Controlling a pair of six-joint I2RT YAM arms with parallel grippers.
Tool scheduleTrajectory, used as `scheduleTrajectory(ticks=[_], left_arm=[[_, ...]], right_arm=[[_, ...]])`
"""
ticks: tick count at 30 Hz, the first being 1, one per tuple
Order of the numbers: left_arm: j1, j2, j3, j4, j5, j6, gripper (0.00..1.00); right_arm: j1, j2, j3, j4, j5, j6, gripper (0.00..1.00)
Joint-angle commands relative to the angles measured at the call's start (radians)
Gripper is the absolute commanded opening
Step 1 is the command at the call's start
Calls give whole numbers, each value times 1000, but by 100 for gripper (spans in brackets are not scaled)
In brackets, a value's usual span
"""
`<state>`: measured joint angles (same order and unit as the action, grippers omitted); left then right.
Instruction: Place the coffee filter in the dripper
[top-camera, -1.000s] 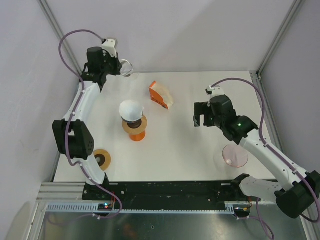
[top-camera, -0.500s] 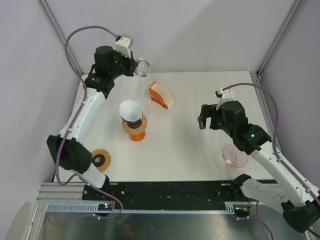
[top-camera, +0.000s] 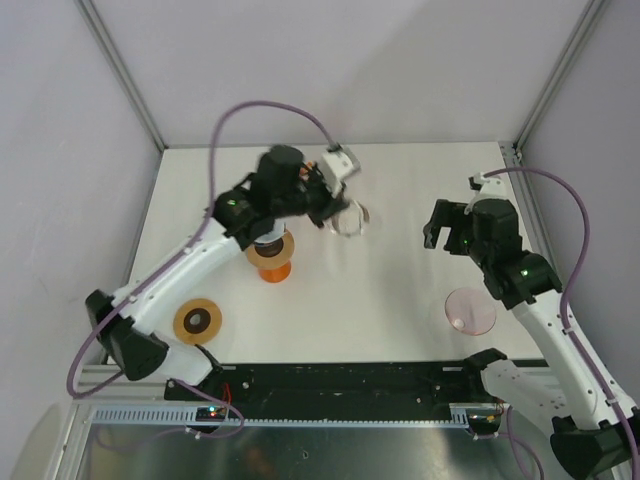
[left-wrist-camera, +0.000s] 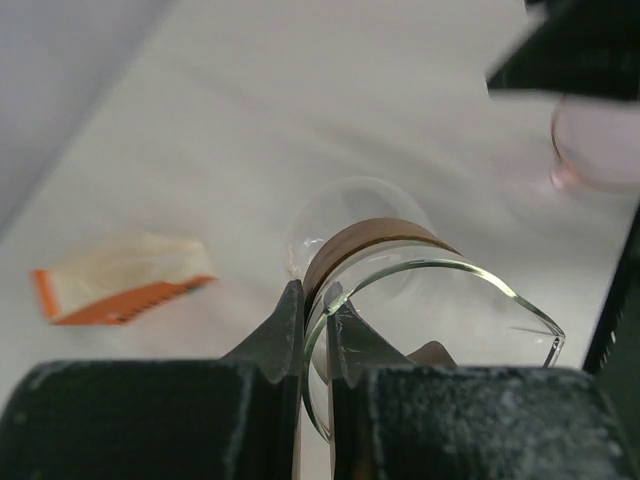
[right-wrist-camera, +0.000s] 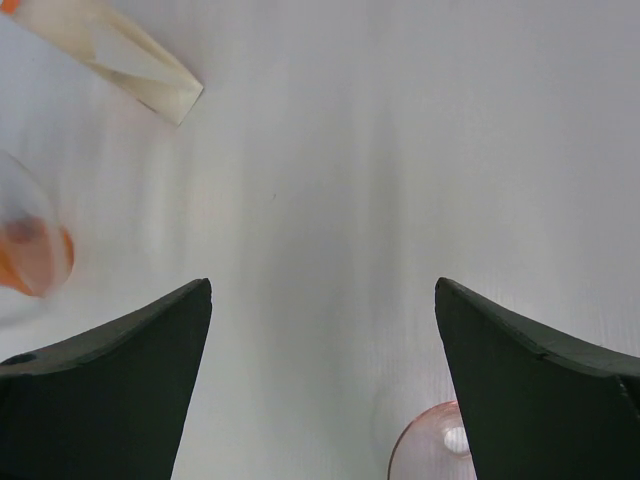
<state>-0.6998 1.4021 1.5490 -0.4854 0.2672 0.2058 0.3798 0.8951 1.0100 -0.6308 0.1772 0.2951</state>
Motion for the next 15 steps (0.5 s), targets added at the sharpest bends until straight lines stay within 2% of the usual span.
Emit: scheduleTrajectory(ticks=[1, 15], left_arm=[[-71, 70, -71, -76, -13, 62, 0], [-136, 287, -94, -77, -10, 27, 0]], right_arm=[[-51, -44, -18, 7, -41, 8, 98], [-103, -72, -77, 29, -83, -55, 99]])
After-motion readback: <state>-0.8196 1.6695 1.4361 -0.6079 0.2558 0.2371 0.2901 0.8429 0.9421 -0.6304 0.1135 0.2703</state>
